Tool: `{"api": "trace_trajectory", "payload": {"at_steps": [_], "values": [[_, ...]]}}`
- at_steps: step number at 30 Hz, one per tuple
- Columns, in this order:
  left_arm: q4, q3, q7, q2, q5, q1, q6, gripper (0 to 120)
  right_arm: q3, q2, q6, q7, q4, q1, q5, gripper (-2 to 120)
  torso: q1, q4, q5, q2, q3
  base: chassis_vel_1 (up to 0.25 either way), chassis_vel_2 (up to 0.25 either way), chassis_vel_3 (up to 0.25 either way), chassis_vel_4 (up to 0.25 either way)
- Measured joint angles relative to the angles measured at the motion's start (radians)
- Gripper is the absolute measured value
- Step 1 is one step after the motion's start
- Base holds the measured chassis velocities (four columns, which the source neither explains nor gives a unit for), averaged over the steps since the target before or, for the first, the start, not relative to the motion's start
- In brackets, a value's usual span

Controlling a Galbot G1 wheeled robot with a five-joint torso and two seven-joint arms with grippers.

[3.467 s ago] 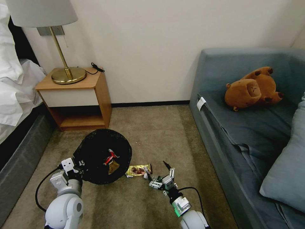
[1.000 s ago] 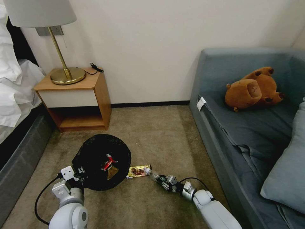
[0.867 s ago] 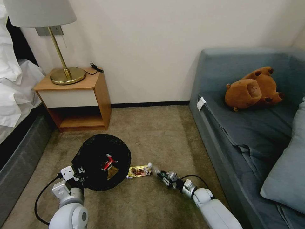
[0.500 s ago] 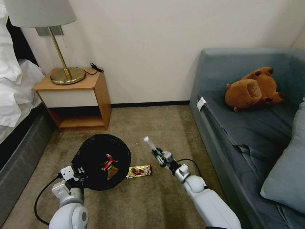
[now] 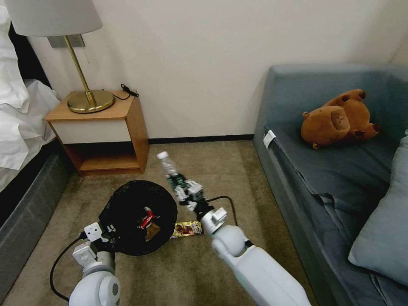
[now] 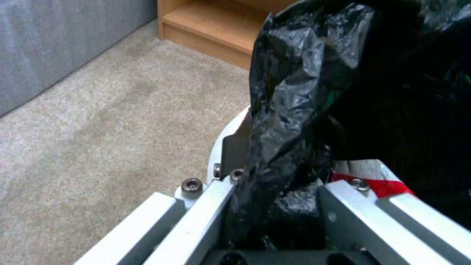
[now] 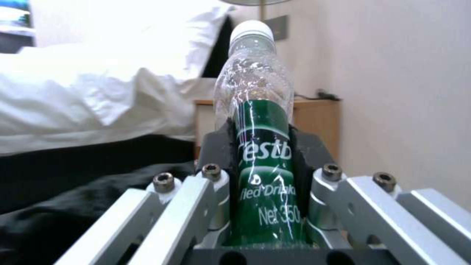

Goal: Pick up the trash bin, then pick up the garbage on the floor and place it into the trash bin.

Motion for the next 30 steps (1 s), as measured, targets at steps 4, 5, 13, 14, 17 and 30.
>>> {"api": "trace_trajectory", "payload": {"at_steps": [4, 5, 13, 14, 17, 30], "values": [[0.000, -0.004, 0.001, 0.000, -0.005, -0.003, 0.000, 1, -0.026, 0.021, 0.000, 0.000, -0.028, 0.006, -0.025, 19, 0.000, 0.0001, 0.0000, 0.000, 0.000, 0.000, 0.000, 0.000, 0.000], [0.000, -0.006, 0.001, 0.001, -0.007, -0.004, 0.000, 1, -0.030, 0.029, 0.003, -0.002, -0.044, 0.006, -0.036, 19, 0.000, 0.0001, 0.0000, 0.000, 0.000, 0.000, 0.000, 0.000, 0.000], [0.001, -0.007, 0.003, 0.003, -0.011, -0.010, 0.000, 1, -0.044, 0.046, 0.040, -0.032, -0.115, -0.046, -0.112, 19, 0.000, 0.0000, 0.0000, 0.000, 0.000, 0.000, 0.000, 0.000, 0.000], [0.001, -0.007, 0.003, 0.003, -0.011, -0.010, 0.000, 1, -0.044, 0.046, 0.040, -0.032, -0.115, -0.046, -0.112, 19, 0.000, 0.0000, 0.0000, 0.000, 0.000, 0.000, 0.000, 0.000, 0.000], [0.001, 0.003, 0.002, -0.004, -0.010, -0.013, 0.000, 1, -0.045, 0.042, 0.057, -0.057, -0.132, -0.092, -0.165, 19, 0.000, 0.0000, 0.0001, 0.000, 0.000, 0.000, 0.000, 0.000, 0.000], [-0.002, 0.015, 0.001, -0.013, 0.001, -0.013, 0.002, 1, -0.010, 0.016, 0.059, -0.108, -0.101, -0.134, -0.188, 65, 0.000, -0.0001, 0.0002, 0.000, 0.000, 0.000, 0.000, 0.000, 0.000]]}}
